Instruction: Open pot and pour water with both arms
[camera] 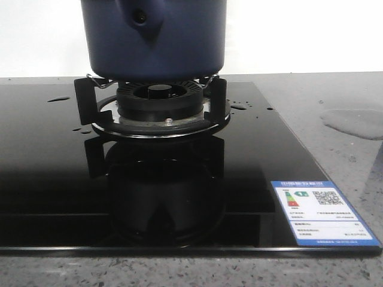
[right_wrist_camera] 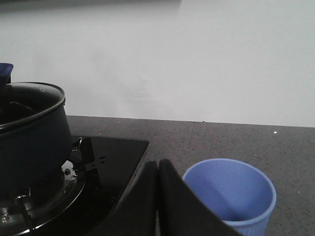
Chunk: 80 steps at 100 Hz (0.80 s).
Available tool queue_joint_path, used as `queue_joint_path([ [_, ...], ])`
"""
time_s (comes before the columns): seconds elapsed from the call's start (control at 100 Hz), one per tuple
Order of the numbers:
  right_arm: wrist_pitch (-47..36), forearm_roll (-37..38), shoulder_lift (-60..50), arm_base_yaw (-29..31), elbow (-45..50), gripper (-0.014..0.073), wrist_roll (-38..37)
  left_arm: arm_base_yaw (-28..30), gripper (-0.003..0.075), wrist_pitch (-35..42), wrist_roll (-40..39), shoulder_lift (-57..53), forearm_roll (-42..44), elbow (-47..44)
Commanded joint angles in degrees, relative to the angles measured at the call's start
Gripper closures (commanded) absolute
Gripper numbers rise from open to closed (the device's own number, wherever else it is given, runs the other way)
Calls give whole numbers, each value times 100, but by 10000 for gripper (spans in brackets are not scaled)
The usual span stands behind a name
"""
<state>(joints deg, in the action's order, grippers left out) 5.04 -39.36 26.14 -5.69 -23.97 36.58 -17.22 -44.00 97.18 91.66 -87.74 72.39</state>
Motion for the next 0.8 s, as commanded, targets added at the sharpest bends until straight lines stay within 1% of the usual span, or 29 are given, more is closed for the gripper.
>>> queue_joint_path([
  [0.0,-296,18,-4,41,-210,664,7,-39,374,-26,14,-224,-456,206],
  [0.07,-296,18,-4,41,-210,664,7,-39,368,-15,14,-224,-456,206],
  [0.13,-296,18,-4,41,-210,664,7,-39,334,-39,14,-224,-456,206],
  [0.24,-296,18,-4,41,-210,664,7,-39,169,-7,14,-224,-456,206],
  [0.31,-296,18,-4,41,-210,664,7,-39,95,109,14,-224,-456,206],
  [0.36,-296,18,-4,41,-210,664,7,-39,74,133,14,-224,-483,206],
  [0.48,-296,18,-4,41,-210,664,7,-39,76,98,14,-307,-727,217],
  [0.58,-296,18,-4,41,-210,664,7,-29,93,138,-28,-659,-772,217],
  [0.61,-296,18,-4,41,-210,664,7,-10,114,192,-89,-790,-760,217],
  [0.64,-296,18,-4,41,-210,664,17,9,151,224,-183,-937,-746,217],
  [0.65,-296,18,-4,41,-210,664,17,9,151,225,-230,-1013,-732,217],
  [0.66,-296,18,-4,41,-210,664,17,25,179,241,-258,-1052,-730,217],
  [0.68,-273,18,-4,41,-210,664,32,48,201,281,-348,-1168,-691,217],
  [0.71,-243,18,-4,41,-210,664,69,93,264,322,-422,-1342,-656,206],
  [0.72,-229,18,-4,41,-210,664,96,106,264,324,-452,-1435,-639,194],
  [0.73,-227,18,-4,41,-210,664,112,134,304,357,-464,-1481,-638,176],
  [0.75,-179,18,-4,41,-210,664,169,172,333,404,-478,-1624,-625,153],
  [0.78,-108,18,-4,41,-210,664,260,227,405,468,-488,-1828,-601,74],
  [0.79,-62,18,-4,41,-210,664,281,241,405,486,-489,-1933,-603,54],
])
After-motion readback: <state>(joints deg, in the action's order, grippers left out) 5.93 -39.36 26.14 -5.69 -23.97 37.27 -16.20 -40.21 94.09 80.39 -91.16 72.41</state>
